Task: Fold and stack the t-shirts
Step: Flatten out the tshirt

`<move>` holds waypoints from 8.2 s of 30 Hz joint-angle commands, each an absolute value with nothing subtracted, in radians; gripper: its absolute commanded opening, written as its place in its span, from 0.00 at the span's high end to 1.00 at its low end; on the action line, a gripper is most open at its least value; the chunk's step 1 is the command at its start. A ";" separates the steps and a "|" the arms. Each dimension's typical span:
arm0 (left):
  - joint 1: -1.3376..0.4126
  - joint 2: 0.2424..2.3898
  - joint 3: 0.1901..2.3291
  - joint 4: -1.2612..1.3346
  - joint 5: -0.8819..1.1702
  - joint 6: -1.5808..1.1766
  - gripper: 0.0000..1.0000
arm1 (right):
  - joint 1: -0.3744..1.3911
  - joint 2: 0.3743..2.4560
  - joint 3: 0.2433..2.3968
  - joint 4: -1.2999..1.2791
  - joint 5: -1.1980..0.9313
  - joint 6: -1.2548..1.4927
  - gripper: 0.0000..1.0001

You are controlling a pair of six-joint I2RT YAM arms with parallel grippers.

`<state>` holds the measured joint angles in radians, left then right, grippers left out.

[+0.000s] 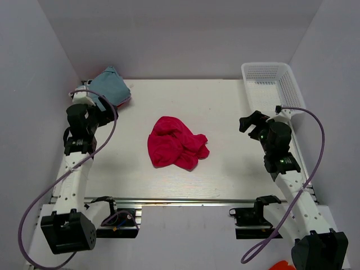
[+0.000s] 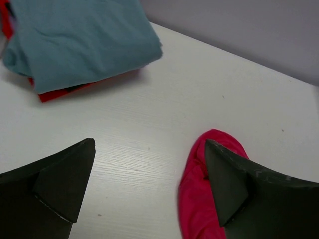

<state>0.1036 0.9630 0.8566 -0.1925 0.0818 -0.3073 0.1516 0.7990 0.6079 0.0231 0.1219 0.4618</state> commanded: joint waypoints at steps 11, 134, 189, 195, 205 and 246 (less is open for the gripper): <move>-0.157 1.284 0.718 -0.009 0.496 -0.353 0.14 | 0.198 1.171 0.739 0.079 -0.348 0.281 0.10; -0.675 0.764 1.864 -0.578 -0.192 -0.228 1.00 | 0.541 0.462 1.371 -0.035 0.271 0.078 1.00; -0.486 1.414 1.134 -0.058 -0.945 -0.388 1.00 | 0.431 1.448 0.934 0.537 0.983 0.130 1.00; -0.414 1.564 1.200 -0.022 -0.891 -0.361 1.00 | 0.400 1.609 1.077 0.526 0.948 0.094 1.00; -0.293 1.951 1.586 -0.105 -0.721 -0.327 0.00 | 0.354 2.011 1.563 0.260 0.818 0.054 0.54; -0.278 1.773 1.201 -0.207 -0.020 -0.382 0.00 | 0.308 1.634 1.020 -0.178 0.173 0.385 0.10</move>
<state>-0.2882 1.7416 1.1088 -0.2344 -0.0170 -0.3862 0.3199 1.5951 0.9737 -0.1864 0.1791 0.3813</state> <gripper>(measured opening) 0.996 0.904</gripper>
